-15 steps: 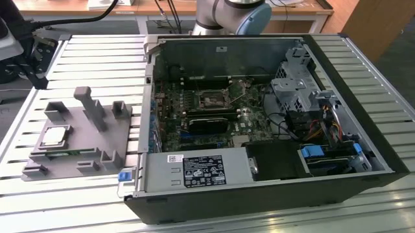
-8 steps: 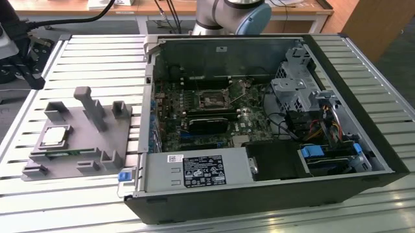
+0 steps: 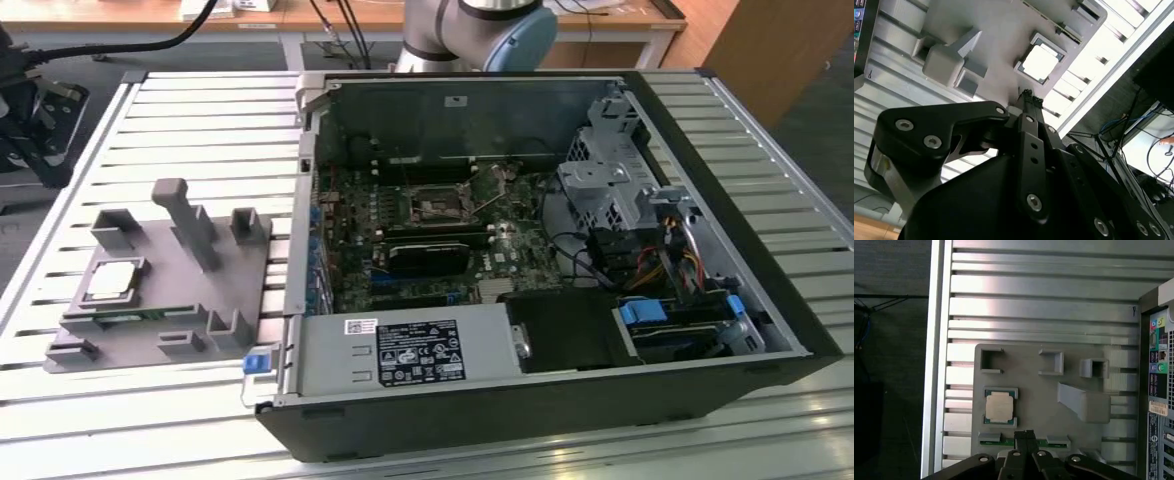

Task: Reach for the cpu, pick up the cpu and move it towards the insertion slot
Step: 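Pick up the cpu and move it towards the insertion slot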

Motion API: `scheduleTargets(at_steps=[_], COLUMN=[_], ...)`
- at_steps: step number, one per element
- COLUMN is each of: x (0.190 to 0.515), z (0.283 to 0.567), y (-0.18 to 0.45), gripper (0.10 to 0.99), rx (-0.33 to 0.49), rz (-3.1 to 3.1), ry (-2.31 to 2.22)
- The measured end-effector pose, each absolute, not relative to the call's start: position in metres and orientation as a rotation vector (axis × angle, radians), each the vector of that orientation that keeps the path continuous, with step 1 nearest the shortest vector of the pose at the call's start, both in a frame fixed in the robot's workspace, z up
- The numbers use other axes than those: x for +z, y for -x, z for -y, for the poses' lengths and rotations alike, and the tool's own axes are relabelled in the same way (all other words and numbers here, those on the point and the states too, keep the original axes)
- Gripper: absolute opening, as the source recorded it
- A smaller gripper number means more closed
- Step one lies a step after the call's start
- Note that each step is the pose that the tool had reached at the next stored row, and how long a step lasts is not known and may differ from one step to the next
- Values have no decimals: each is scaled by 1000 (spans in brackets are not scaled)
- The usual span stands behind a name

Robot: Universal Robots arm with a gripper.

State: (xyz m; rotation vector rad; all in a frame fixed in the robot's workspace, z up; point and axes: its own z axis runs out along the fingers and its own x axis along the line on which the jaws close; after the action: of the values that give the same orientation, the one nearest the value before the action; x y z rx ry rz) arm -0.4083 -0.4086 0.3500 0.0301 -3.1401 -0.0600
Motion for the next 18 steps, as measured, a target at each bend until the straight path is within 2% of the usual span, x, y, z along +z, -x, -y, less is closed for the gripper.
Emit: scheduleTargets(at_steps=[12,14,15,17,18], x=[347,345,344,341,339], z=[410,411,411,411,411], y=[424,424,424,424,424], gripper=[114,231,231,353,353], rx=[-60,-60,-60,-60,-60], rz=[3140,3140,3139,3135,3133], ry=[-30,-30,-30,-30,-30])
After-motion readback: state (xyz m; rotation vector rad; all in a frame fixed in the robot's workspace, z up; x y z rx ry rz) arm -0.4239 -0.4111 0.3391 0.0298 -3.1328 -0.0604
